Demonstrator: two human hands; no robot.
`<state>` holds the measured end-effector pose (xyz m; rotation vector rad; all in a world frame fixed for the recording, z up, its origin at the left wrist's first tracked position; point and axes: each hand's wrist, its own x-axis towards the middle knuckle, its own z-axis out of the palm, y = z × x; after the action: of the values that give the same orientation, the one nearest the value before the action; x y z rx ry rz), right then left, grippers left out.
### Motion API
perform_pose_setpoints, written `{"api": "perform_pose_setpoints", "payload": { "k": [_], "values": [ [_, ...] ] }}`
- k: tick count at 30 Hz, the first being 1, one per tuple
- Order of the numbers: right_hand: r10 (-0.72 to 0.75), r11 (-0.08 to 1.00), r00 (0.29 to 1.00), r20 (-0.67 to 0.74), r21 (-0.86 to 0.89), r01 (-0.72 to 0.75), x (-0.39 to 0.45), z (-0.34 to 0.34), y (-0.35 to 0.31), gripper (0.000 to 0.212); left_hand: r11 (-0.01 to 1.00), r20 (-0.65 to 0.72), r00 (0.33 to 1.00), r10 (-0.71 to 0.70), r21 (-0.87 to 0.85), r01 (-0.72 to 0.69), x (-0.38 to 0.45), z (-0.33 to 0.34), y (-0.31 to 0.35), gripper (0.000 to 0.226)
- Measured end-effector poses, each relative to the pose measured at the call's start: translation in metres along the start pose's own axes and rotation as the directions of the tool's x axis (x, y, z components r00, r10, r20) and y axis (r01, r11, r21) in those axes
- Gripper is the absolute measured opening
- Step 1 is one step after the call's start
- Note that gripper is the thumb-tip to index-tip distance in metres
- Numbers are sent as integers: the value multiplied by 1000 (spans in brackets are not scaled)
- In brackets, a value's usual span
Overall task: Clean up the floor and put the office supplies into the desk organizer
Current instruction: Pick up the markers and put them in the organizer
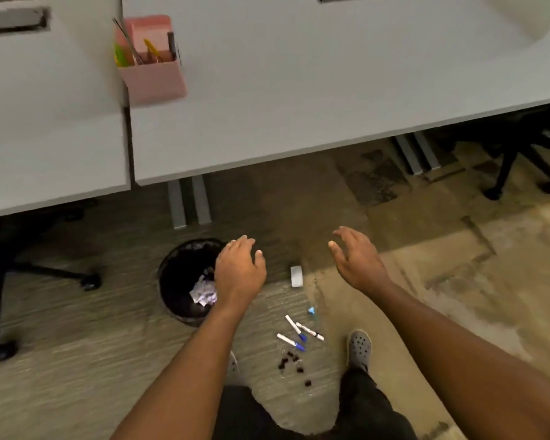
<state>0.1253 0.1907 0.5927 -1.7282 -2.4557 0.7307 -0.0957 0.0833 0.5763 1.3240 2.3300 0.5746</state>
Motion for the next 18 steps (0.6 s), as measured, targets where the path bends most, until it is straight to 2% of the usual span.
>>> {"api": "perform_pose_setpoints", "payload": {
  "k": [3,5,8,14,17,18],
  "values": [
    [14,999,993,114,27,-17,1,30,58,43,992,84,988,-128,3,128,-23,70,7,45],
    [17,999,984,177,38,-24,5,49,93,40,987,125,979,-160,7,161,-35,113,13,48],
    [37,996,963,266,66,-57,17,83,137,39,978,222,954,-203,8,207,-45,166,16,36],
    [89,987,907,411,87,-136,47,189,204,37,974,346,911,-224,88,207,-38,276,-28,35],
    [185,970,856,483,49,-238,58,260,238,31,977,446,878,-173,191,96,-29,341,-73,37],
    [201,967,844,498,37,-252,60,288,251,38,972,480,861,-172,225,69,-26,364,-90,38]
  ]
}}
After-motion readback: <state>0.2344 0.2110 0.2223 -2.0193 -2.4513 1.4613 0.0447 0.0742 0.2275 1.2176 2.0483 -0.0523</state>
